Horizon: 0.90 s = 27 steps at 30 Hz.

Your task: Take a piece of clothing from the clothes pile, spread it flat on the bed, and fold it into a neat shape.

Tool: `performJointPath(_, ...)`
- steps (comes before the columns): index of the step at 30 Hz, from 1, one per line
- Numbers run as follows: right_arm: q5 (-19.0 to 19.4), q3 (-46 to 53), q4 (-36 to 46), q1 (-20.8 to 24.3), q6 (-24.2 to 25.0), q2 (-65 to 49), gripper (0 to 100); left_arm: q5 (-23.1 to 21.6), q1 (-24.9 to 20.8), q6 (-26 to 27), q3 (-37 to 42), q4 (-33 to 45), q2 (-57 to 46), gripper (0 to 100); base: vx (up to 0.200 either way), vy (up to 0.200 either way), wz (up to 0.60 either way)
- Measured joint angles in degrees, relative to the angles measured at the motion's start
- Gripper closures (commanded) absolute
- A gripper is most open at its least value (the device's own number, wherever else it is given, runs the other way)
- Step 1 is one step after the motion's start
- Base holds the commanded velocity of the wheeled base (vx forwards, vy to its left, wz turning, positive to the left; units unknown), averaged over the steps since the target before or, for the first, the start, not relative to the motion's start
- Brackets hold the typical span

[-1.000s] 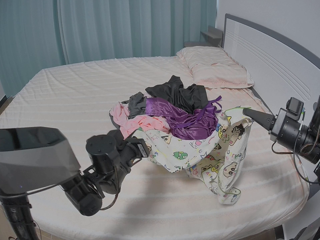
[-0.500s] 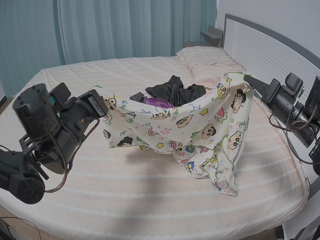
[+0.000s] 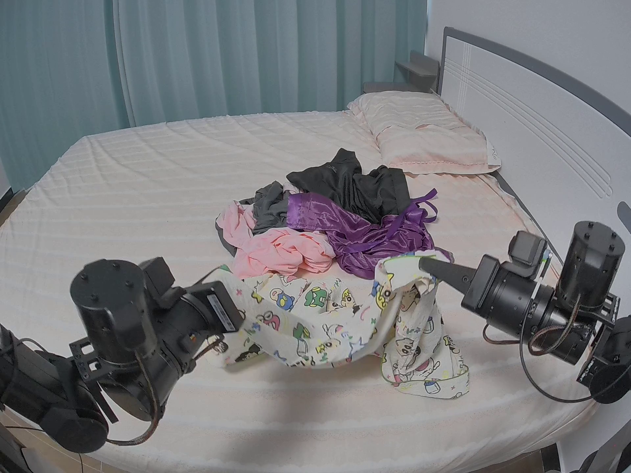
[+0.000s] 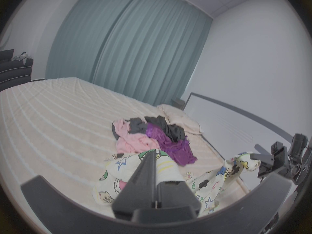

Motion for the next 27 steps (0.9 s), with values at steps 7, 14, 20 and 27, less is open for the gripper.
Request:
performJointPath(7,0.02,3.52,-0.20,-0.17,0.39,1.62,100,-0.11,-2.23,-0.62,2.84,-0.04,3.06,100,0.000,0.000,0.00)
performJointPath(14,0.13,6.85,-2.41,-0.35,0.35,0.41,100,-0.21,-2.67,-1.00,5.45,-0.06,3.74,100,-0.086,0.000,0.00)
performJointPath(20,0.11,7.29,-2.60,-0.41,0.39,0.24,100,-0.21,-3.43,-3.94,6.67,-0.09,4.08,100,-0.200,0.000,0.00)
performJointPath(27,0.00,7.30,-2.60,-0.89,0.35,0.22,100,-0.10,-3.86,-4.10,7.36,-0.06,4.08,100,-0.171,0.000,0.00)
